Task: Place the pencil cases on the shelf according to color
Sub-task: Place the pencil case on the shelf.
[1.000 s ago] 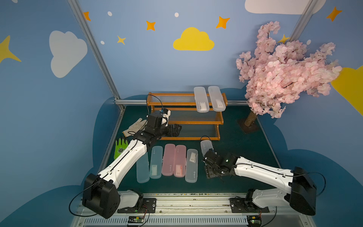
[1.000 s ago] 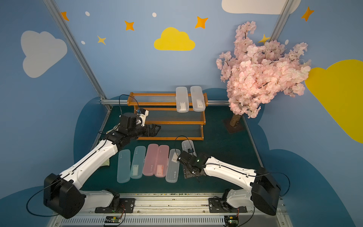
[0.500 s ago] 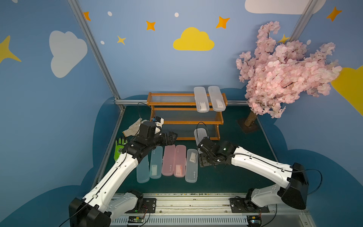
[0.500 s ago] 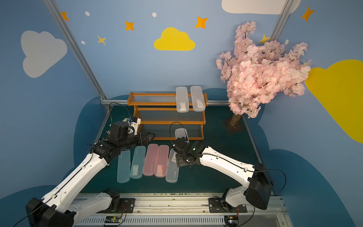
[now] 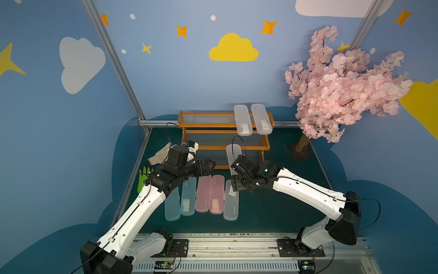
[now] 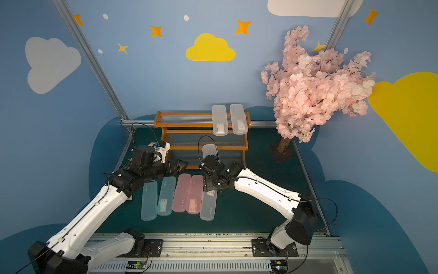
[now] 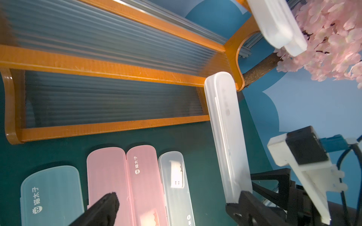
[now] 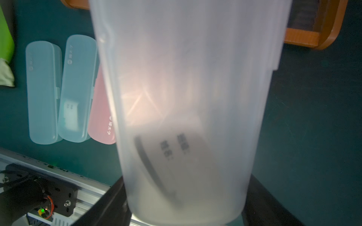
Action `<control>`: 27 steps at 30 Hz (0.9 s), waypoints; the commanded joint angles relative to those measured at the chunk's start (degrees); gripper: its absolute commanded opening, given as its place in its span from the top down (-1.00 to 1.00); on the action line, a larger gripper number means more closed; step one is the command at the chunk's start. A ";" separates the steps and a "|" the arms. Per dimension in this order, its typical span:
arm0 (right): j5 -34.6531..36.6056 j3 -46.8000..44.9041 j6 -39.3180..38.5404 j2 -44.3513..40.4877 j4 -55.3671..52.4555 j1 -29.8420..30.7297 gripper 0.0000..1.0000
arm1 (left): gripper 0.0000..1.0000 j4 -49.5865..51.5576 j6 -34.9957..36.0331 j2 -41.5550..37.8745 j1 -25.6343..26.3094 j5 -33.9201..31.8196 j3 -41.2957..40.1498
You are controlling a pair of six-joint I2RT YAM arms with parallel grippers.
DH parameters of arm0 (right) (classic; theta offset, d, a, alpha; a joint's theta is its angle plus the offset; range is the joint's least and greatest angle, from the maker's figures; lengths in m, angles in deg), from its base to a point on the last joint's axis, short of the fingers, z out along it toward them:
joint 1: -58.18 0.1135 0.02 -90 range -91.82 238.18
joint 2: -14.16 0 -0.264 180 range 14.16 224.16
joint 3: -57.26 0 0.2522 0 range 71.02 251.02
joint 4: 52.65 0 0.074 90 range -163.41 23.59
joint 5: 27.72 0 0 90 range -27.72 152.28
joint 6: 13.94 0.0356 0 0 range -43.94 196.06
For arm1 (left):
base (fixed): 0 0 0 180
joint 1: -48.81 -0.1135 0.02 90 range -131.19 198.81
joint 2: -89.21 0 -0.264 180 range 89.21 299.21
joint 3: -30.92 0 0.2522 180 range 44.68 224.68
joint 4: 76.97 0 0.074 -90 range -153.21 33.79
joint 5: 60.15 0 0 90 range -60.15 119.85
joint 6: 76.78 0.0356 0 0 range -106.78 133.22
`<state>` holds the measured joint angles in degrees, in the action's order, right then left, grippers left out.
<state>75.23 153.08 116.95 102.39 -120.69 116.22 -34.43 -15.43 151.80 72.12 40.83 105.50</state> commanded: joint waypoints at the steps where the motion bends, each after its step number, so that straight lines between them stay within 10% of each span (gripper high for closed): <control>1: 1.81 4.46 -2.21 1.73 0.44 -0.25 -0.39 | -1.00 2.41 1.74 2.16 0.07 -2.06 3.99; 16: 5.42 22.58 -10.85 10.95 3.93 -1.67 -0.39 | -1.00 -0.59 8.01 10.65 -3.95 -4.97 16.85; 27: 6.84 38.65 -14.71 21.12 3.75 -6.78 -0.39 | -1.00 -13.30 8.27 9.56 -7.25 -7.31 6.01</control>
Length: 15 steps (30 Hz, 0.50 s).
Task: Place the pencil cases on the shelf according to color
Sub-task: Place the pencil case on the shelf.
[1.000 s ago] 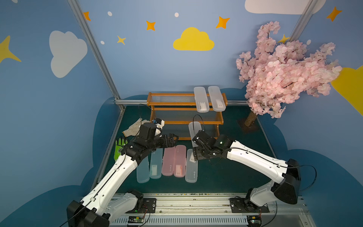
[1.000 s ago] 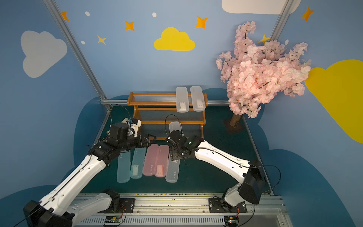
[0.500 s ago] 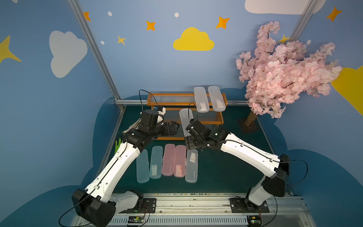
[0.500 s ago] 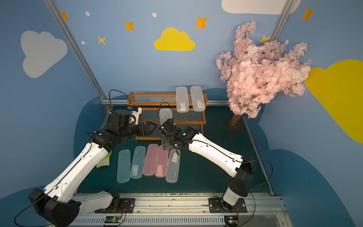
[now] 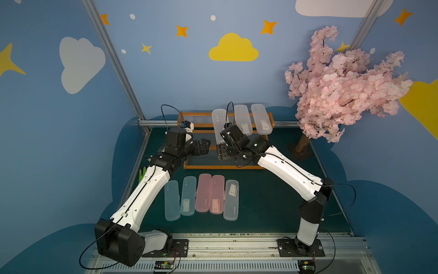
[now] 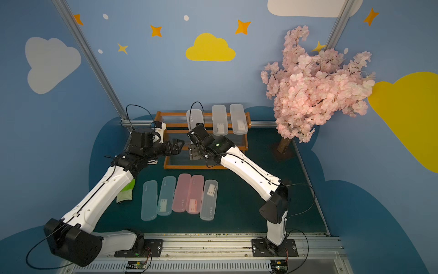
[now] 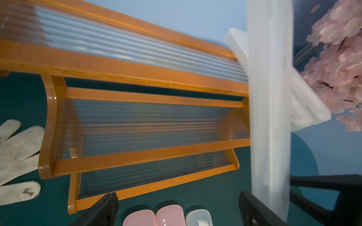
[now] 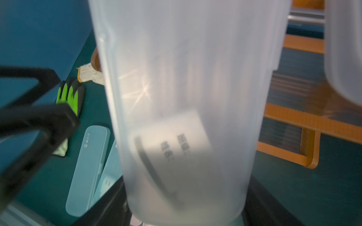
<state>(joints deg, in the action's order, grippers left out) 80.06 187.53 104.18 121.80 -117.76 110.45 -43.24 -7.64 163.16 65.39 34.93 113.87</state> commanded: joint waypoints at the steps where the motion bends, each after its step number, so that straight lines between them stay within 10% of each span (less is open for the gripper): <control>1: 2.10 5.72 -2.10 2.75 0.82 -1.56 -0.39 | -1.00 -4.98 0.48 -2.33 -0.61 -1.64 -3.53; 15: 0.97 22.96 0.32 14.09 -2.44 -5.57 -0.50 | -1.00 -4.24 -0.83 -3.26 -0.45 0.79 -5.17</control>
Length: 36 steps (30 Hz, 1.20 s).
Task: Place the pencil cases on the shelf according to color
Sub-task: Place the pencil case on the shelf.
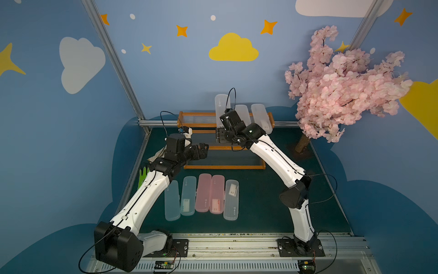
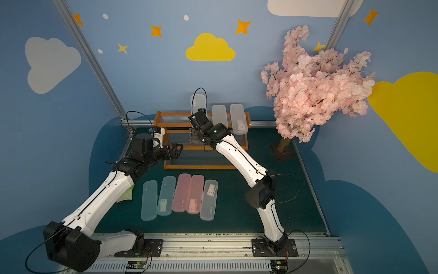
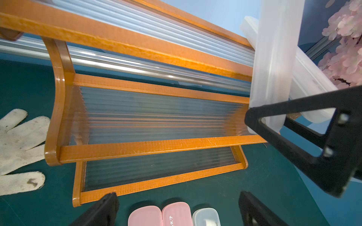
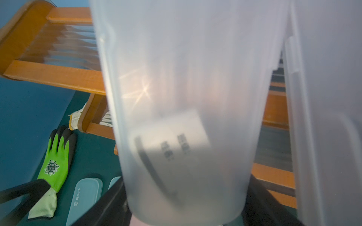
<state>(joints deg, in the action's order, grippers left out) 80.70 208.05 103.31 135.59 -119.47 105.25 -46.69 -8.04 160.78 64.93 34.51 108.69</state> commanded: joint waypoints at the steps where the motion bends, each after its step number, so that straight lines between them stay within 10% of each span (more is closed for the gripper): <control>1: 0.23 2.47 1.49 0.32 -0.73 -0.48 -0.52 | -1.00 -0.78 -0.58 -0.96 0.14 1.39 0.06; 36: -2.53 -4.48 4.17 -11.66 -0.12 1.27 -0.89 | -1.00 0.02 -0.14 -2.31 -0.39 0.80 0.25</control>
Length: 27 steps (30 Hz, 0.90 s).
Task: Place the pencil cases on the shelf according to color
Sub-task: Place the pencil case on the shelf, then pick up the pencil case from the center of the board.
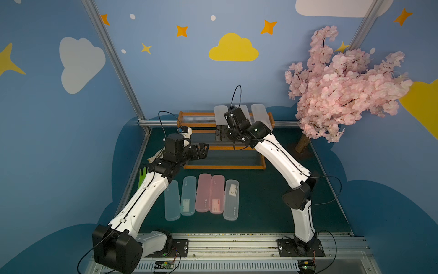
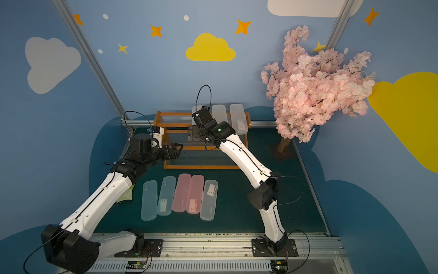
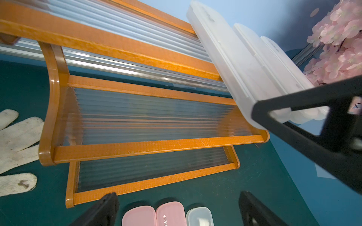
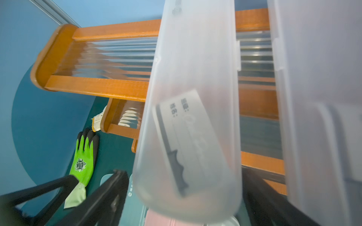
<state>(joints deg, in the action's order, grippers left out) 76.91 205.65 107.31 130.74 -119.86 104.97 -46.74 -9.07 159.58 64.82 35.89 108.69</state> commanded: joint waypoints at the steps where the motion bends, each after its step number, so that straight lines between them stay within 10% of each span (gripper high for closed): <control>1: 1.34 -4.68 0.45 -8.68 0.72 2.17 -0.90 | -1.00 0.99 1.27 -1.11 -0.31 -0.63 0.75; 17: 1.79 -71.08 16.35 -44.64 15.56 11.79 -0.91 | -1.00 18.02 -3.80 -12.78 -0.39 -4.68 -6.88; 27: -13.09 -80.82 17.55 -35.18 20.52 12.94 -0.91 | -1.00 17.57 -0.75 -15.52 -0.39 -8.06 -11.45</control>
<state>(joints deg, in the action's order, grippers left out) 70.20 123.07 125.03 91.90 -102.77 117.03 -29.56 -11.67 145.19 64.56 29.14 98.29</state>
